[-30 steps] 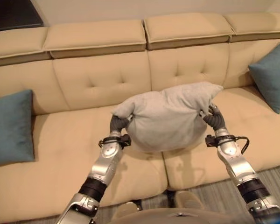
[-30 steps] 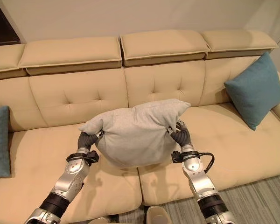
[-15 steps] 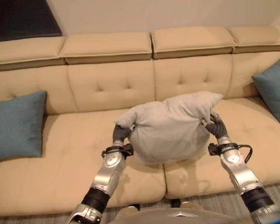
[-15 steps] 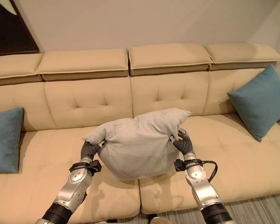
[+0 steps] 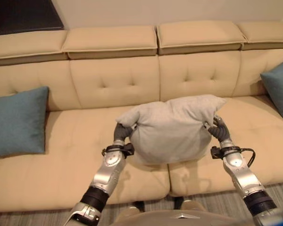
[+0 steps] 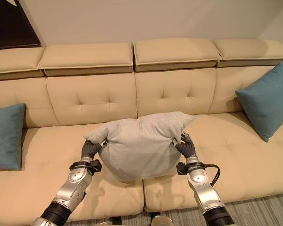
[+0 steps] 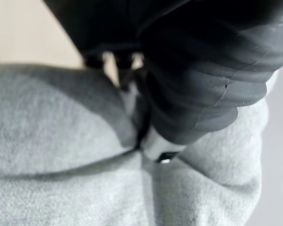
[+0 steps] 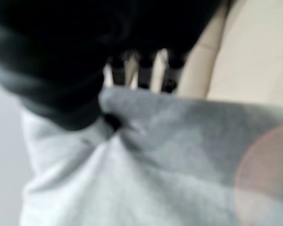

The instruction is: Pick up all the scattered cushions and arrange them neatly on the sofa.

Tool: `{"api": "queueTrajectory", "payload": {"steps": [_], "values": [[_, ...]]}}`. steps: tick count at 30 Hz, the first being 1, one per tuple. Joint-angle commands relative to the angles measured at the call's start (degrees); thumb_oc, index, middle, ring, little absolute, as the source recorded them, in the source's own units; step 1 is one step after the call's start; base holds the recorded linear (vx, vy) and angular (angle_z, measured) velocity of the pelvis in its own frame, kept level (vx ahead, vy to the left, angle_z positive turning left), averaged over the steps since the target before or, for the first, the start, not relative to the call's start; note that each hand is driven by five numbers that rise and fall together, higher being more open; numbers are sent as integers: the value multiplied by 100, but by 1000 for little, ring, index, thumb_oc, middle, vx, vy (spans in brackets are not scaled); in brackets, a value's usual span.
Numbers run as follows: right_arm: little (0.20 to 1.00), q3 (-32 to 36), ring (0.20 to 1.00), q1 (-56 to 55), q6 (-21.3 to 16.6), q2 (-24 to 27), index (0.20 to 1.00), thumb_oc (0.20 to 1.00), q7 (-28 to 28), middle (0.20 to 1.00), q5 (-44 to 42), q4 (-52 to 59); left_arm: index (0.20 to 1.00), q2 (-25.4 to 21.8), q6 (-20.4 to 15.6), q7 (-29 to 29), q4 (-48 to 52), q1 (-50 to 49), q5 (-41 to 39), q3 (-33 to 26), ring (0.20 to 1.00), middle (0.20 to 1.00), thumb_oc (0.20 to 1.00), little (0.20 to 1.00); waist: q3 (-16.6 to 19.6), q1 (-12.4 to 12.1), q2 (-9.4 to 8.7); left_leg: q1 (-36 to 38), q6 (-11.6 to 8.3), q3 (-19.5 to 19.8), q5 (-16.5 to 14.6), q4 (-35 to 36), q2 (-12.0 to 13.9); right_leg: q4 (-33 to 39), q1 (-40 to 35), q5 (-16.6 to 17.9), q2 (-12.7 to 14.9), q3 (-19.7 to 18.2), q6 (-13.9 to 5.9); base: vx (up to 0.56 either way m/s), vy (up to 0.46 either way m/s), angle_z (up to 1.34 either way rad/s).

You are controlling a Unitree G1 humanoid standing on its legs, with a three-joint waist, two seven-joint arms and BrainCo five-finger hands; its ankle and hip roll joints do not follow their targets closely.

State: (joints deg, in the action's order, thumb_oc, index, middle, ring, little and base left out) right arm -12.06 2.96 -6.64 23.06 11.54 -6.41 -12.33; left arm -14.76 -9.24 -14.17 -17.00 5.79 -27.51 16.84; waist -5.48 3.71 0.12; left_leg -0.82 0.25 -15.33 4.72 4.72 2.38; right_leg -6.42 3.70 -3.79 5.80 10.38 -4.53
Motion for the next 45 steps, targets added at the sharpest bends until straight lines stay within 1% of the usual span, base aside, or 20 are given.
{"api": "queueTrajectory", "payload": {"steps": [1, 3, 5, 6, 7, 8, 9, 10, 12, 13, 15, 17, 18, 23, 30, 38, 39, 40, 42, 45], "values": [[200, -71, 200, 1086, -561, -167, 200, 200, 71, 200, 124, 380, 200, 13, -462, 10, 549, 855, 262, 60, 200, 200, 200, 200, 71, -66, -243, 146, -325, 21, -511, -416, -72, 458, -324, 341, 110, -40, -443, 19, 32, 2], [200, -89, 200, 1264, -569, -146, 200, 200, 124, 200, 116, 351, 200, 1, -475, -43, 518, 995, 277, 62, 200, 200, 200, 200, 29, -66, -224, 98, -324, 9, -511, -418, -75, 457, -266, 342, 125, -34, -445, -43, 6, 0], [200, -197, 200, 1833, -557, -75, 200, 200, 268, 200, 85, 326, 200, -49, -522, -242, 462, 1509, 299, 84, 200, 200, 200, 200, -166, -90, -170, -161, -329, 8, -504, -521, -83, 391, 3, 367, 158, -23, -430, -118, 6, 1], [200, -198, 200, 1851, -560, -73, 200, 200, 270, 200, 83, 317, 200, -48, -525, -242, 454, 1525, 298, 80, 200, 200, 200, 200, -168, -88, -169, -178, -328, 8, -506, -531, -81, 381, 19, 365, 159, -24, -429, -186, -10, 1], [200, -288, 200, 2308, -559, 9, 200, 200, 384, 200, 35, 193, 200, -120, -593, -406, 349, 1993, 289, 97, 200, 200, 200, 200, -345, -105, -145, -475, -328, 19, -499, -666, -61, 254, 338, 400, 175, -32, -414, -139, -12, 2], [200, -288, 200, 2310, -560, 9, 200, 200, 384, 200, 34, 192, 200, -120, -593, -406, 348, 1994, 289, 96, 200, 200, 200, 200, -341, -104, -145, -482, -328, 19, -500, -669, -61, 251, 345, 399, 175, -32, -414, -270, -30, 1], [200, -390, 200, 2844, -553, 135, 200, 200, 488, 200, -71, 24, 200, -219, -662, -570, 182, 2512, 249, 159, 200, 200, 200, 200, -494, -122, -124, -801, -331, 32, -468, -813, -48, 118, 687, 449, 191, -44, -390, -213, -29, -3], [200, -478, 200, 3206, -557, 223, 200, 200, 551, 200, -139, -70, 200, -328, -706, -696, 57, 2885, 264, 192, 200, 200, 200, 200, -562, -137, -118, -1072, -322, 70, -459, -930, -52, -15, 984, 466, 184, -60, -385, -264, -43, -10], [200, -568, 200, 3633, -559, 331, 200, 200, 626, 200, -204, -227, 200, -444, -741, -801, -78, 3303, 224, 240, 200, 200, 200, 200, -589, -148, -123, -1372, -312, 94, -423, -1028, -47, -130, 1310, 504, 177, -73, -373, -109, -33, -8], [200, -570, 200, 3646, -563, 332, 200, 200, 626, 200, -206, -236, 200, -445, -744, -800, -85, 3314, 222, 238, 200, 200, 200, 200, -582, -146, -123, -1392, -312, 94, -425, -1036, -46, -139, 1330, 501, 178, -74, -373, -65, -29, 3], [200, -755, 200, 4325, -543, 523, 200, 200, 731, 200, -241, -514, 200, -598, -783, -942, -405, 3960, 226, 379, 200, 200, 200, 200, -585, -160, -118, -1769, -303, 153, -368, -1134, -22, -284, 1751, 535, 190, -105, -363, -66, -27, 3], [200, -808, 200, 4658, -547, 553, 200, 200, 788, 200, -341, -698, 200, -656, -809, -1015, -566, 4373, 225, 470, 200, 200, 200, 200, -619, -155, -96, -1927, -307, 213, -329, -1157, -21, -323, 1926, 565, 193, -130, -361, -18, -11, 0], [200, -810, 200, 4672, -550, 555, 200, 200, 787, 200, -344, -707, 200, -657, -812, -1014, -574, 4386, 222, 469, 200, 200, 200, 200, -621, -153, -95, -1938, -307, 214, -329, -1162, -21, -327, 1936, 564, 194, -129, -361, 0, 0, 0], [200, -1139, 200, 5650, -571, 555, 200, 200, 995, 200, -367, -1149, 200, -760, -878, -1211, -1098, 5452, 151, 691, 200, 200, 200, 200, -634, -149, -73, -2400, -345, 305, -169, -1142, -2, -308, 2409, 684, 181, -150, -370, -18, -17, 3], [200, -1421, 200, 6203, -581, 437, 200, 200, 996, 200, -303, -1416, 200, -783, -917, -1241, -1393, 6002, 199, 803, 200, 200, 200, 200, -579, -130, -42, -2812, -385, 365, -58, -1098, 1, -220, 2811, 801, 177, -192, -377, -4, -2, 2], [200, -1596, 200, 6433, -507, 374, 200, 200, 1014, 200, -125, -1659, 200, -661, -859, -1249, -1598, 6096, 197, 849, 200, 200, 200, 200, -609, -152, 11, -3166, -396, 437, 8, -1116, -21, -227, 3158, 881, 216, -210, -364, -2, 0, 1], [200, -1614, 200, 6457, -502, 373, 200, 200, 1010, 200, -107, -1693, 200, -657, -834, -1239, -1678, 6117, 197, 867, 200, 200, 200, 200, -618, -149, 12, -3221, -397, 443, 16, -1118, -25, -225, 3211, 895, 222, -218, -363, 72, 2, 5], [200, -1649, 200, 6489, -497, 349, 200, 200, 1007, 200, -101, -1765, 200, -638, -817, -1225, -1792, 6157, 167, 907, 200, 200, 200, 200, -588, -159, 29, -3229, -445, 515, -122, -1118, -22, -251, 3232, 774, 206, -254, -409, 59, 3, 5], [200, -1729, 200, 6637, -469, 327, 200, 200, 1046, 200, -90, -2012, 200, -686, -725, -1216, -2110, 6378, 254, 1021, 200, 200, 200, 200, -593, -146, 28, -3398, -458, 548, -89, -1128, -9, -221, 3357, 807, 208, -268, -413, 5, -7, 10], [200, -1979, 200, 7079, -399, 299, 200, 200, 1036, 200, -11, -2472, 200, -716, -702, -1204, -2506, 6824, 216, 1128, 200, 200, 200, 200, -631, -133, 27, -3668, -473, 568, -55, -1165, -4, -140, 3563, 916, 195, -287, -431, -27, -8, 6]]}}
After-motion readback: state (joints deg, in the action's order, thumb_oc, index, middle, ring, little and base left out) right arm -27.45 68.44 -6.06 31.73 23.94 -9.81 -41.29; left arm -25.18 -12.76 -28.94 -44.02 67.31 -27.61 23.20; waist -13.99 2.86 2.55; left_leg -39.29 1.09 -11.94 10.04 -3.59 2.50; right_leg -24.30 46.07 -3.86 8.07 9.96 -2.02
